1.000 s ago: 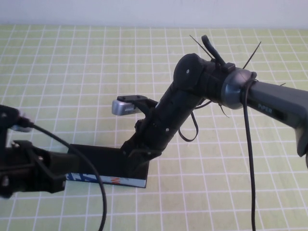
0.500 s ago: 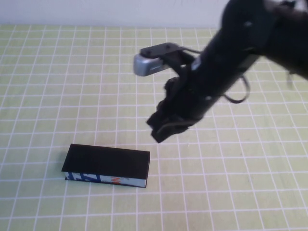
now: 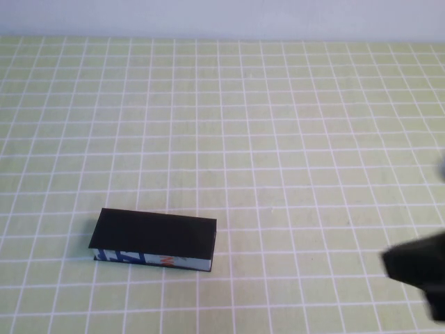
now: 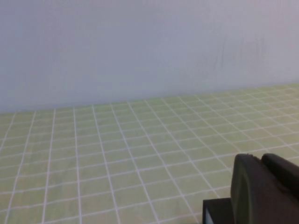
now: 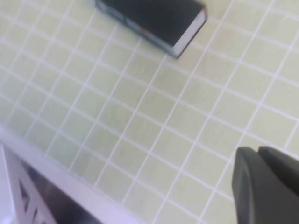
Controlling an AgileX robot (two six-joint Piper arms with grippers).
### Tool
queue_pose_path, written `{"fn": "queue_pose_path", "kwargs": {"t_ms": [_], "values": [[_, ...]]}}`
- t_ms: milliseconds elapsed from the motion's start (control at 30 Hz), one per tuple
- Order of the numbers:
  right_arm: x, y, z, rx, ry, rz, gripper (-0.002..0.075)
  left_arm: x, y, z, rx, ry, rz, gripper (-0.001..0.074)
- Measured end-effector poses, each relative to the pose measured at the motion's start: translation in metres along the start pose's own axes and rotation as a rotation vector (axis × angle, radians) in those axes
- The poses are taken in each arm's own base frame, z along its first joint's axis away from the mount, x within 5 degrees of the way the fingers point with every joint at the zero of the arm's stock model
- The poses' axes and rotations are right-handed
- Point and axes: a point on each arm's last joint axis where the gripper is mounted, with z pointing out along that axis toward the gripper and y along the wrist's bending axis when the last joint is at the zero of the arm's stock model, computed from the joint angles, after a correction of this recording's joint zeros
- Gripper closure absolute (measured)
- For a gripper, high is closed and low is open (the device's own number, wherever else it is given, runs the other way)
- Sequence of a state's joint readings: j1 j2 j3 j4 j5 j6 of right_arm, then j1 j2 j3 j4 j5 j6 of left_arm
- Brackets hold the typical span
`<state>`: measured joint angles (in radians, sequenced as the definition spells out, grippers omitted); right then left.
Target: Return glasses to glasses case
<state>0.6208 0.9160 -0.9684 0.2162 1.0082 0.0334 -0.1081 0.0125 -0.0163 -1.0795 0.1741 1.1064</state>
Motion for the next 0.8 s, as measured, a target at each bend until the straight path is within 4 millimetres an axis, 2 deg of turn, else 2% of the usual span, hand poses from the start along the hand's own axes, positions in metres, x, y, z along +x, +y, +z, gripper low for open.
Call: {"fn": "queue_pose_path", "kwargs": {"t_ms": [167, 267, 367, 500, 600, 800], "values": [[0.066, -0.007, -0.048, 0.001, -0.282, 0.023, 0.0737, 0.009, 0.005, 0.001, -0.056, 0.005, -0.006, 0.0737], [0.100, -0.012, -0.064, 0.001, -0.377, 0.037, 0.0737, 0.011, 0.006, 0.001, -0.066, 0.007, -0.009, 0.0737], [0.126, -0.017, -0.070, 0.003, -0.405, 0.033, 0.0737, 0.012, 0.006, 0.001, -0.066, 0.009, -0.009, 0.0737], [0.146, -0.021, -0.072, -0.006, -0.465, 0.022, 0.0737, 0.012, 0.006, 0.001, -0.066, 0.009, -0.009, 0.0737], [0.149, -0.024, -0.068, -0.013, -0.551, 0.014, 0.0737, 0.012, 0.006, 0.001, -0.066, 0.009, -0.009, 0.0737], [0.146, -0.034, -0.037, -0.014, -0.651, 0.023, 0.0737, 0.012, 0.006, 0.001, -0.066, 0.009, -0.009, 0.0737]]}}
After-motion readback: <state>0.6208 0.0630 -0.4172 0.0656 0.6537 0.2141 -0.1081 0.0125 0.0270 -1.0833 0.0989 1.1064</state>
